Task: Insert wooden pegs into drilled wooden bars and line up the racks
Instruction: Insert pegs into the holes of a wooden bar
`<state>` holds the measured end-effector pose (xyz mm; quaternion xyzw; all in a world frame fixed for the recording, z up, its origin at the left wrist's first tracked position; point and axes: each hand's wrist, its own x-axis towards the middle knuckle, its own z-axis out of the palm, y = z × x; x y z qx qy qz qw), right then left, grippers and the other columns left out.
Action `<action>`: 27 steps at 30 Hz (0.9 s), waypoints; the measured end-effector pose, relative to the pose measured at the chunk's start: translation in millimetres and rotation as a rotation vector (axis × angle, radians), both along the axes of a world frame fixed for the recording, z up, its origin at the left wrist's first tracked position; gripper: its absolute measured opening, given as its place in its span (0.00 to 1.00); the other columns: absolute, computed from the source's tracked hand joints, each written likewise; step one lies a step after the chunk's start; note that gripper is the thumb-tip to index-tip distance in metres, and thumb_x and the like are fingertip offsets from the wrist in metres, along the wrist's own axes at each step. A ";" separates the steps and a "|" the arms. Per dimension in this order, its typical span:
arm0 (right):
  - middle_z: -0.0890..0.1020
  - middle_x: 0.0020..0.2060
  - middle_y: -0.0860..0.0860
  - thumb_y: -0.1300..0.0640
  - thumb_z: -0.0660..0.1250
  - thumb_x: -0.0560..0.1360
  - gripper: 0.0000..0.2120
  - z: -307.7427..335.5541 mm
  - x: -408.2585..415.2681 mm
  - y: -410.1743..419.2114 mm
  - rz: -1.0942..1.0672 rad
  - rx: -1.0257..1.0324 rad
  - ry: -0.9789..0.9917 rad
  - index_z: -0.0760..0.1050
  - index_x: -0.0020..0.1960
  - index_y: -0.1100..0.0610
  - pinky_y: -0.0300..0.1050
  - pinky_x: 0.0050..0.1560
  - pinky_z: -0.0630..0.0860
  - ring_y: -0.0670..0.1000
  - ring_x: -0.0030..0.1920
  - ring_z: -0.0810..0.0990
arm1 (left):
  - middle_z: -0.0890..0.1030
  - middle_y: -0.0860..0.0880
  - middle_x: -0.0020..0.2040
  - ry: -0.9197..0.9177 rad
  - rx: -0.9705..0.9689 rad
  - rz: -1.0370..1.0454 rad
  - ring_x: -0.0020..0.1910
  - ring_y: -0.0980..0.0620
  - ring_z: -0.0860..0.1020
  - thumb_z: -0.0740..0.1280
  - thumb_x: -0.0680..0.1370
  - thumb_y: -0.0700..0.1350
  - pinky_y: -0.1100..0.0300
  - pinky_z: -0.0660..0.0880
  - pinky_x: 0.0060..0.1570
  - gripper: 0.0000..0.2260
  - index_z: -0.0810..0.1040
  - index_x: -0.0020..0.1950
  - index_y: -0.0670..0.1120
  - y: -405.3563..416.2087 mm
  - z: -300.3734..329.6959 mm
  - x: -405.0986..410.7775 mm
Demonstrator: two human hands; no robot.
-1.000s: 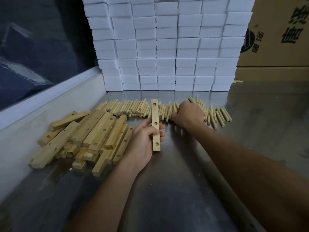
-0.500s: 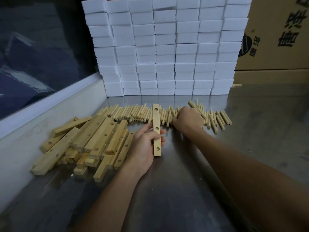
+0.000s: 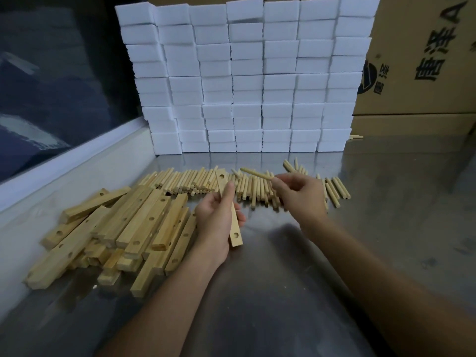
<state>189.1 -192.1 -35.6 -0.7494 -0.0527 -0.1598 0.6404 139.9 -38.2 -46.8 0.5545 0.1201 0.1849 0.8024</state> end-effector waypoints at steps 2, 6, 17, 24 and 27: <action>0.84 0.34 0.47 0.58 0.74 0.75 0.05 -3.8 -4.1 -4.0 0.044 0.157 0.085 0.84 0.50 0.57 0.37 0.36 0.75 0.41 0.33 0.80 | 0.78 0.48 0.28 -0.006 0.002 -0.016 0.22 0.51 0.75 0.70 0.78 0.50 0.62 0.71 0.22 0.12 0.76 0.42 0.43 2.2 2.1 3.7; 0.83 0.38 0.52 0.60 0.72 0.76 0.06 -0.7 -11.7 -10.0 0.266 0.445 0.241 0.82 0.51 0.61 0.41 0.42 0.78 0.46 0.36 0.79 | 0.76 0.48 0.30 -0.018 0.006 -0.082 0.21 0.50 0.71 0.66 0.81 0.50 0.62 0.66 0.20 0.10 0.79 0.49 0.44 7.0 2.9 6.0; 0.86 0.44 0.59 0.67 0.69 0.76 0.07 8.0 -31.0 0.5 0.356 0.376 0.127 0.82 0.54 0.64 0.42 0.46 0.81 0.51 0.39 0.83 | 0.81 0.50 0.35 -0.179 0.343 0.037 0.23 0.50 0.75 0.67 0.81 0.47 0.60 0.72 0.22 0.05 0.83 0.52 0.51 32.5 7.5 0.7; 0.86 0.42 0.60 0.68 0.70 0.76 0.07 9.2 -35.5 3.6 0.293 0.309 0.043 0.83 0.52 0.65 0.38 0.39 0.78 0.49 0.37 0.83 | 0.80 0.52 0.35 -0.202 0.391 -0.033 0.28 0.50 0.74 0.68 0.80 0.46 0.60 0.70 0.24 0.10 0.82 0.60 0.47 27.9 8.2 -1.1; 0.86 0.41 0.59 0.69 0.69 0.76 0.07 11.0 -36.4 4.3 0.286 0.329 0.005 0.82 0.53 0.66 0.35 0.37 0.77 0.47 0.35 0.83 | 0.80 0.54 0.35 -0.207 0.410 -0.032 0.28 0.51 0.75 0.68 0.80 0.47 0.60 0.71 0.24 0.11 0.82 0.61 0.47 26.6 7.1 -0.3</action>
